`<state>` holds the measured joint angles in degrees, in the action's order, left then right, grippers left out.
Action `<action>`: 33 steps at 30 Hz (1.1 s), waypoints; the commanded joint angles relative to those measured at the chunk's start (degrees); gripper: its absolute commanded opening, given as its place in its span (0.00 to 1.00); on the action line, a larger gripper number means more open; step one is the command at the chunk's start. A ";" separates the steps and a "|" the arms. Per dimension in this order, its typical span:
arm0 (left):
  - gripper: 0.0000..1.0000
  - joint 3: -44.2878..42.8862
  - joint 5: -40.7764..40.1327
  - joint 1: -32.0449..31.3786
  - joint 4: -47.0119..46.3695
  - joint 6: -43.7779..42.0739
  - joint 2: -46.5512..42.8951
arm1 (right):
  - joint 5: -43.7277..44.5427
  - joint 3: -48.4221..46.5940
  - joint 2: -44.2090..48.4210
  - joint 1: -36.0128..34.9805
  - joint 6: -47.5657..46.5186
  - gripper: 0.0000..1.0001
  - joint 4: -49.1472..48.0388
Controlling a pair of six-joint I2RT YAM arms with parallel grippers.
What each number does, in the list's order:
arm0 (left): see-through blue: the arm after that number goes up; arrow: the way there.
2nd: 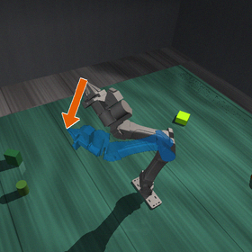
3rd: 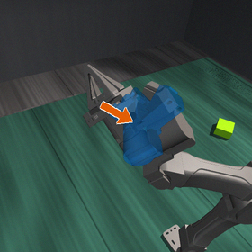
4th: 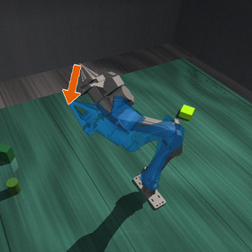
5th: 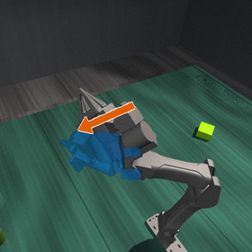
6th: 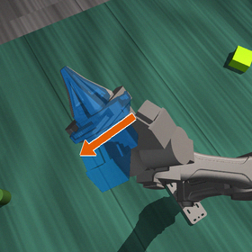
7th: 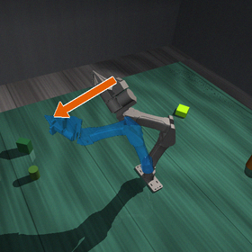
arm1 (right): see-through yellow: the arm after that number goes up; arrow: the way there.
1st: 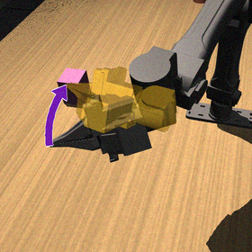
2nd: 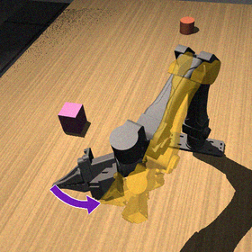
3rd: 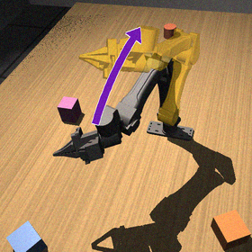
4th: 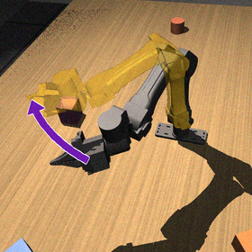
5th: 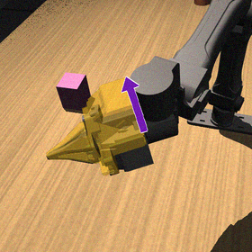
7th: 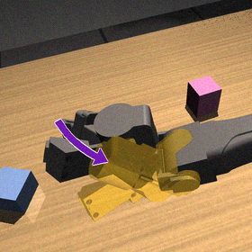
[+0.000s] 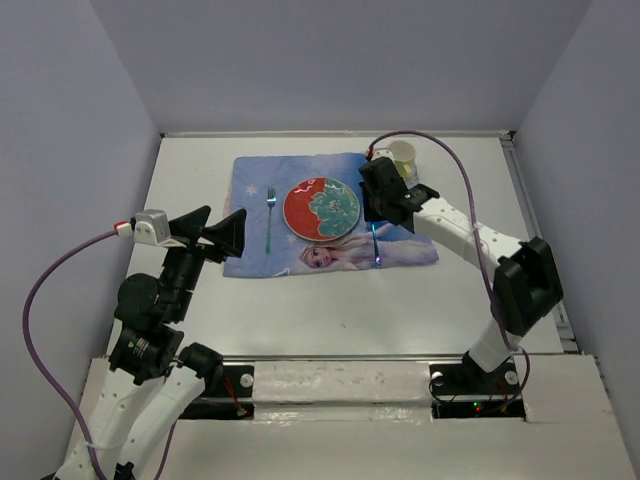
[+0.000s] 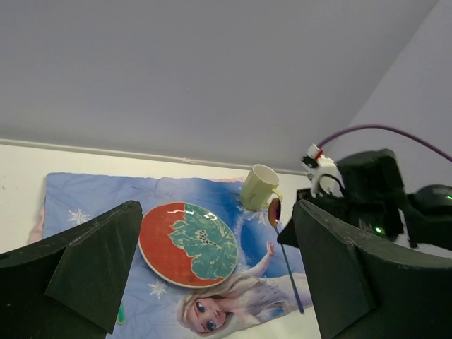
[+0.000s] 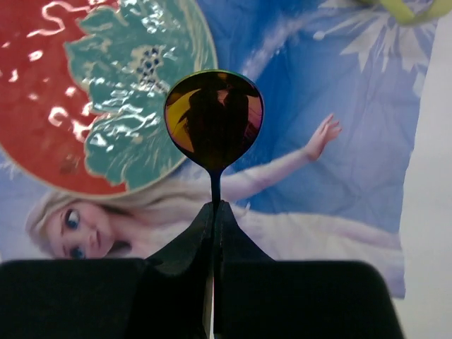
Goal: Set the dinner table for one person
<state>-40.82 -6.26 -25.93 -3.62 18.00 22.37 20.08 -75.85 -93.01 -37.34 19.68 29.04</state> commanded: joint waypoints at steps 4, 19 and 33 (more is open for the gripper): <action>0.99 0.39 0.20 -0.17 -3.06 -0.68 -0.05 | -4.77 -16.77 -16.82 8.50 -5.97 0.00 -4.16; 0.99 0.21 0.20 0.01 -3.06 -0.77 1.36 | -12.69 -25.31 -30.65 14.93 -1.84 0.00 -3.02; 0.99 0.39 0.29 0.44 -3.24 -0.86 2.94 | -10.41 -27.42 -34.26 14.93 -0.96 0.28 -2.67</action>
<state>-40.80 -6.26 -25.78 -3.66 18.00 24.51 8.58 -100.64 -128.38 -22.50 18.28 26.61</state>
